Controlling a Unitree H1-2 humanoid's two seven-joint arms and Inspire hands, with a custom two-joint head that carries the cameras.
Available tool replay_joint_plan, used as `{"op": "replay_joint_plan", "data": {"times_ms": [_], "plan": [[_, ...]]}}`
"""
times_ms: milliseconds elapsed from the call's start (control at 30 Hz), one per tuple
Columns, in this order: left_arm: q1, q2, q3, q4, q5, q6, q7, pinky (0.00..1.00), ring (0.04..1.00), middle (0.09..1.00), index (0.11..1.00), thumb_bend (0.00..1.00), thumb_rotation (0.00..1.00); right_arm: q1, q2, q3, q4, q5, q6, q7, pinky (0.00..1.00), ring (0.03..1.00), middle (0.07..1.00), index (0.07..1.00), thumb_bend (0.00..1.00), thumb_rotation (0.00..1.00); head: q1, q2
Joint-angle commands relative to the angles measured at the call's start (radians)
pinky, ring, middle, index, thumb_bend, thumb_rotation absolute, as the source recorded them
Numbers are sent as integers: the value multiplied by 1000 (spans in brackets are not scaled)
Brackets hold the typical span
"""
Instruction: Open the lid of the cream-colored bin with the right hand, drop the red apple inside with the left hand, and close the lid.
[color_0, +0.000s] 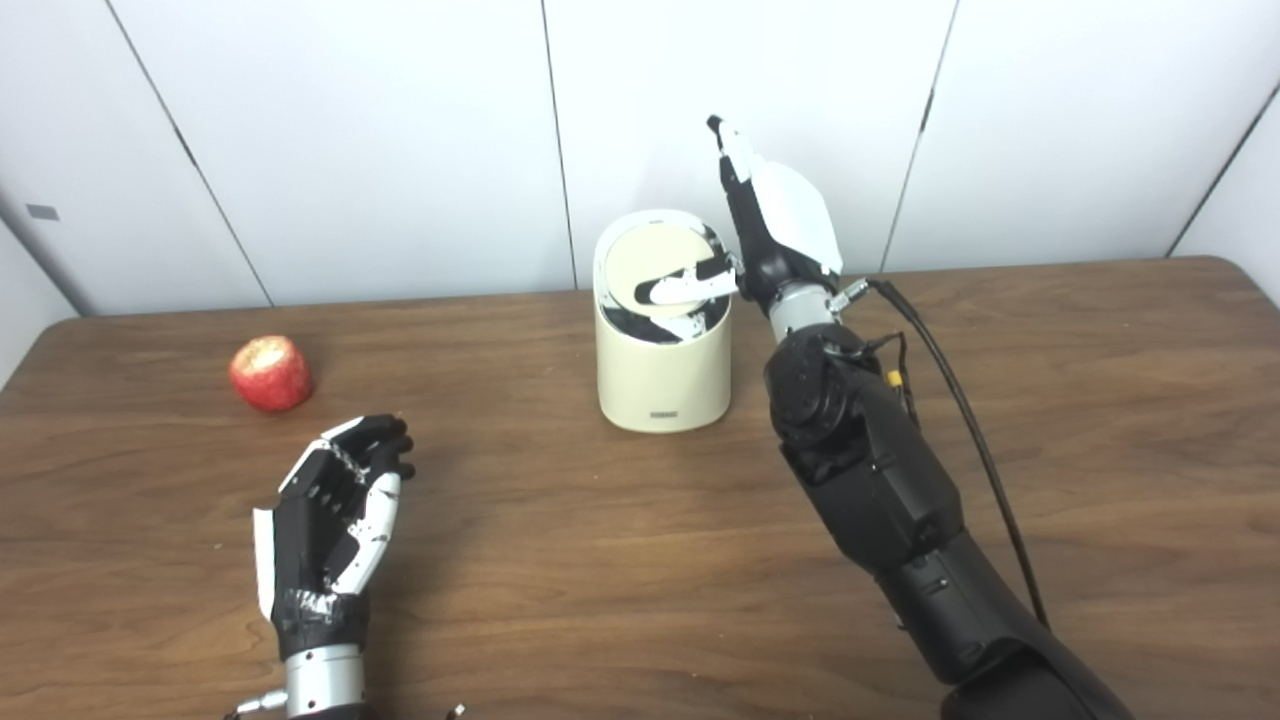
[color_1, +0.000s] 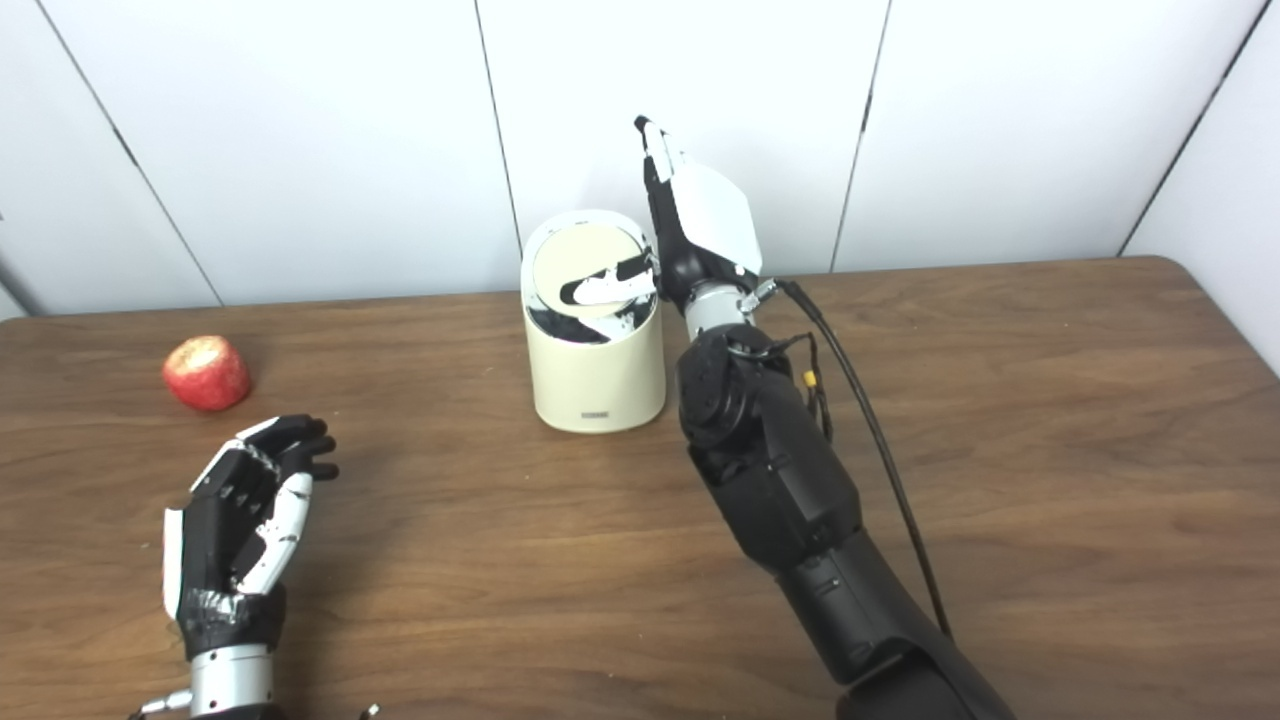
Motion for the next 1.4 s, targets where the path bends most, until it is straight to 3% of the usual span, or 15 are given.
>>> {"op": "replay_joint_plan", "data": {"times_ms": [0, 133, 233, 533, 733, 867, 900, 933, 1000, 1100, 1200, 1367], "plan": [[-8, -9, -4, 6, 9, -20, 7, 575, 656, 673, 649, 314, 248, 0, -2, -32, -34, 30, 1, 10, 856, 979, 996, 1000, 961, 578, -1, 1], [-9, -8, -4, 11, 6, -22, 6, 577, 655, 670, 647, 315, 238, 21, 16, -75, -101, 112, -25, 22, 743, 912, 974, 1000, 954, 883, -3, -3], [-13, -6, -3, 19, 4, -28, 4, 579, 657, 671, 648, 317, 240, 37, 20, -96, -154, 166, -40, 35, 651, 837, 936, 999, 955, 988, -7, -6], [-18, -4, -3, 29, 0, -28, 2, 577, 656, 671, 649, 312, 230, 75, -3, -96, -234, 214, -56, 51, 645, 818, 902, 971, 931, 1000, -7, -15], [-16, -7, -4, 22, 12, -22, 7, 579, 654, 666, 644, 306, 222, 146, 2, -151, -330, 305, -84, 53, 817, 923, 957, 995, 988, 1000, -2, -16], [-16, -7, -3, 25, 5, -25, 5, 579, 653, 666, 645, 304, 221, 229, -7, -167, -412, 305, -133, 25, 838, 926, 952, 976, 985, 1000, 2, -17], [-17, -6, -3, 26, 1, -28, 2, 581, 654, 667, 645, 304, 220, 260, -8, -174, -419, 314, -190, 2, 838, 923, 946, 966, 976, 1000, 1, -17], [-17, -5, -3, 27, -2, -29, 1, 579, 655, 669, 648, 301, 217, 299, -9, -185, -415, 328, -274, -33, 822, 904, 924, 939, 875, 982, -1, -19], [-19, -3, -1, 32, -7, -36, -2, 581, 658, 672, 650, 307, 223, 370, -6, -210, -390, 379, -444, -86, 766, 844, 860, 859, 612, 813, -2, -18], [-21, -1, 2, 33, -5, -33, 1, 579, 655, 669, 648, 320, 244, 448, -11, -237, -344, 405, -601, -132, 711, 788, 805, 800, 418, 671, -3, -20], [-23, 1, 4, 38, -6, -34, 1, 577, 654, 668, 648, 313, 244, 523, -21, -267, -287, 411, -743, -183, 645, 718, 748, 751, 327, 541, -6, -22], [-23, 5, 7, 44, -6, -42, -2, 582, 661, 674, 652, 313, 254, 599, -26, -302, -208, 467, -887, -199, 619, 692, 722, 719, 283, 405, -6, -24]]}}
